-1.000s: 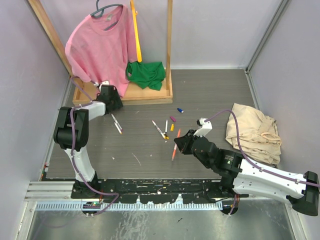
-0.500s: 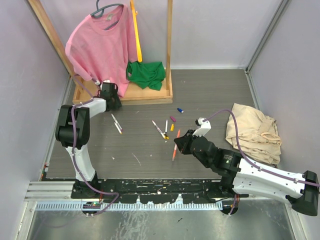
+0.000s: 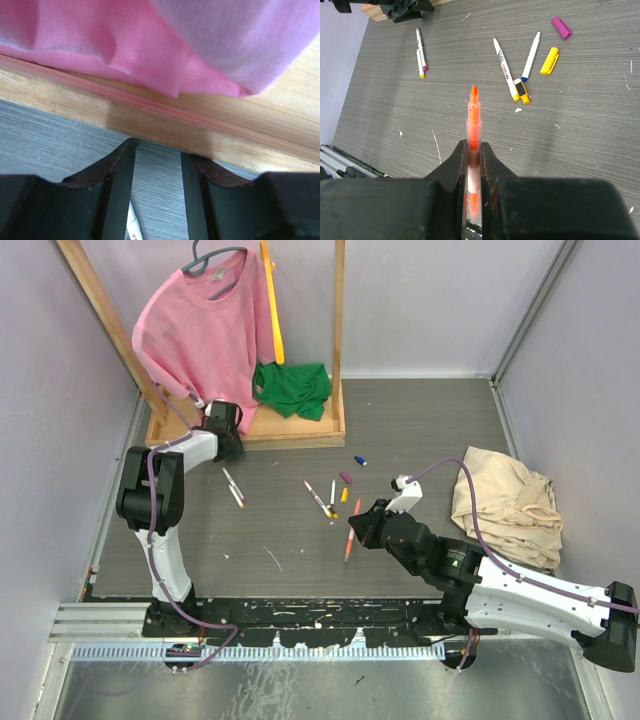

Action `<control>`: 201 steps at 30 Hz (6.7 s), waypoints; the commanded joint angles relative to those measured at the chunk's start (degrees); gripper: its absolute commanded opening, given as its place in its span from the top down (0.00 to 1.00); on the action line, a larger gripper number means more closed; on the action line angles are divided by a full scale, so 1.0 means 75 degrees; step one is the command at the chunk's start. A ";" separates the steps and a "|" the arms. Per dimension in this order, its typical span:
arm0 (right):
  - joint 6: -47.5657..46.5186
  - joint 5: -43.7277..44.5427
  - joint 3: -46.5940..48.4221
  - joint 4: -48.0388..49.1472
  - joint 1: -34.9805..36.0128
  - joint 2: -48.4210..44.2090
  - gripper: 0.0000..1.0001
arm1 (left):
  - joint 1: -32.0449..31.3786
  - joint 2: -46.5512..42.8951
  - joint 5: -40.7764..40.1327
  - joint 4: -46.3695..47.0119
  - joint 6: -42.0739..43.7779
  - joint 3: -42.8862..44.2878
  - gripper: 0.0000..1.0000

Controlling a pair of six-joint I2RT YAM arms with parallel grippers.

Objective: Insert the pens into the pen caps
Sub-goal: Move the pen cap to the center of the board.

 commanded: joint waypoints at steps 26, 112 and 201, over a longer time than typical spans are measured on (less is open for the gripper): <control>0.0071 0.0058 -0.0108 0.0207 -0.0079 -0.0323 1.00 | -0.0632 -0.0556 0.0599 0.1321 0.0669 -0.0757 0.64; -0.0342 -0.0310 0.0147 0.0423 -0.0413 0.0290 1.00 | 0.0143 -0.0954 -0.0316 0.3426 -0.0290 -0.1951 0.27; -0.0428 -0.1287 -0.0151 0.0871 -0.1222 0.0304 1.00 | -0.0987 0.0390 0.0965 0.1020 0.1959 0.0282 0.57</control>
